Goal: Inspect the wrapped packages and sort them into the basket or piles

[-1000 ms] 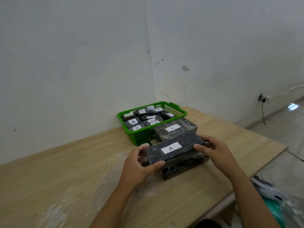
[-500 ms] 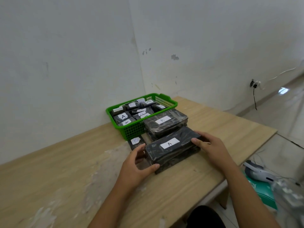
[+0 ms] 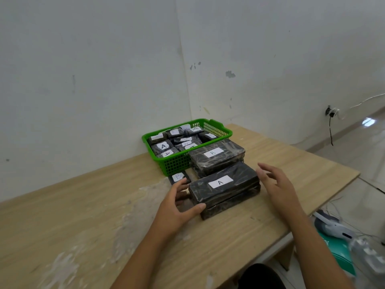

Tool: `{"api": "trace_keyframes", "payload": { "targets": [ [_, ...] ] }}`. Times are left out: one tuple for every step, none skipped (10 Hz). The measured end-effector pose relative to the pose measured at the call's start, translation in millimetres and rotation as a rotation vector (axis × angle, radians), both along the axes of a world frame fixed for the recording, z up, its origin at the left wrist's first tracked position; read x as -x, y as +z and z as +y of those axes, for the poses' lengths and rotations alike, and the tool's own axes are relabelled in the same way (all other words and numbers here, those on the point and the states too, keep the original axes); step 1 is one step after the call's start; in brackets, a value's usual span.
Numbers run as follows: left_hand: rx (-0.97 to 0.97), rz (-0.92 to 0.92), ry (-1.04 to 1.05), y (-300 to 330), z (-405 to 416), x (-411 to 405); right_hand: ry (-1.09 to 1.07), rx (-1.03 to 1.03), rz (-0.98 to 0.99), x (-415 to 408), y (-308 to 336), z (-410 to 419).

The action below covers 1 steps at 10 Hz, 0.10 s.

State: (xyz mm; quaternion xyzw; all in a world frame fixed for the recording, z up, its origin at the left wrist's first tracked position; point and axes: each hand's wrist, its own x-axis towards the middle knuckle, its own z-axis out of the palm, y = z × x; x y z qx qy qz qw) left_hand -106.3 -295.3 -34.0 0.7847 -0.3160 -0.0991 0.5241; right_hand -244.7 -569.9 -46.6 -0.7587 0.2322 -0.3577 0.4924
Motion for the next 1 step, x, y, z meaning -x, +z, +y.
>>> {"api": "trace_keyframes", "payload": {
  "targets": [
    [0.053,-0.063,0.131,1.9,1.6,-4.8,-0.182,0.230,-0.060,0.0,2.4,5.2]
  ]
}}
